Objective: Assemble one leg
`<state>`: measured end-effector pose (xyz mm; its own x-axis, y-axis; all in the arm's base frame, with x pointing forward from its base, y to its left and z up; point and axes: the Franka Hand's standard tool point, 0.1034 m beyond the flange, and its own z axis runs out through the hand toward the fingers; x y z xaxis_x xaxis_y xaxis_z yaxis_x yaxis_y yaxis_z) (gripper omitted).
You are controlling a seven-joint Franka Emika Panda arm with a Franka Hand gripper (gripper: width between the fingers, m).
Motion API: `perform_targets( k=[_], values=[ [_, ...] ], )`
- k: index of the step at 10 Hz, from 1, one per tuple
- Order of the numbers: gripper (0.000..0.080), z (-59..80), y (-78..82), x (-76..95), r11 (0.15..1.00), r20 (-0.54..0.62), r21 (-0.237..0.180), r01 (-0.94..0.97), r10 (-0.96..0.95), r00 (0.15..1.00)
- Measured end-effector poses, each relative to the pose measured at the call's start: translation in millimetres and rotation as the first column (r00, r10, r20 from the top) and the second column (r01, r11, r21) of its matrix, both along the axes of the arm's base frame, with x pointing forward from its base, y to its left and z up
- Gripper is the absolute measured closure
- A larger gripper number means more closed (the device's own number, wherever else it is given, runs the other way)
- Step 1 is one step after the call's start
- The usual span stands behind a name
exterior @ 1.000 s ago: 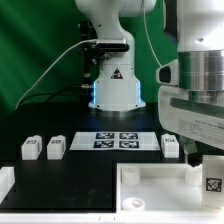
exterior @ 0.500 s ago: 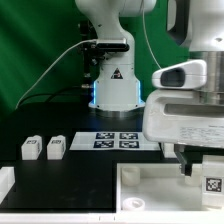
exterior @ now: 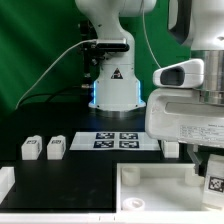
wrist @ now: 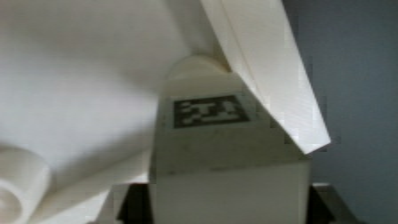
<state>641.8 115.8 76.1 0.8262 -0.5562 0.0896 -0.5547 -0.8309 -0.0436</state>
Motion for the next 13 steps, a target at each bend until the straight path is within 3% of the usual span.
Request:
perform_targets(
  k=[1, 3, 4, 5, 8, 10, 11, 12, 13],
  values=[
    [0.0504, -1.1, -5.2, 0.5, 0.994, 0.0, 0.006, 0.108, -0.108, 0.994],
    [0.0504, -1.5, -6.1, -3.6, 0.876, -0.018, 0.025, 0.482, -0.481, 0.876],
    [0.0504, -2.7, -7.9, -5.7, 0.783, -0.025, 0.037, 0.621, -0.62, 0.784],
    [0.0504, -3.0, -8.4, -8.3, 0.63, -0.053, 0.059, 0.775, -0.773, 0.632],
    [0.0504, -4.2, -8.2, -13.8, 0.256, -0.113, 0.086, 0.963, -0.958, 0.265],
    [0.0504, -4.1, -7.0, -13.8, 0.283, -0.11, 0.087, 0.955, -0.95, 0.291],
    [0.0408, -5.1, -7.0, -14.2, 0.306, -0.108, 0.086, 0.948, -0.943, 0.314],
    [0.0232, -4.4, -6.7, -12.3, 0.416, -0.092, 0.094, 0.904, -0.901, 0.424],
    [0.0232, -2.8, -4.9, -8.9, 0.58, -0.066, 0.108, 0.808, -0.806, 0.588]
  ],
)
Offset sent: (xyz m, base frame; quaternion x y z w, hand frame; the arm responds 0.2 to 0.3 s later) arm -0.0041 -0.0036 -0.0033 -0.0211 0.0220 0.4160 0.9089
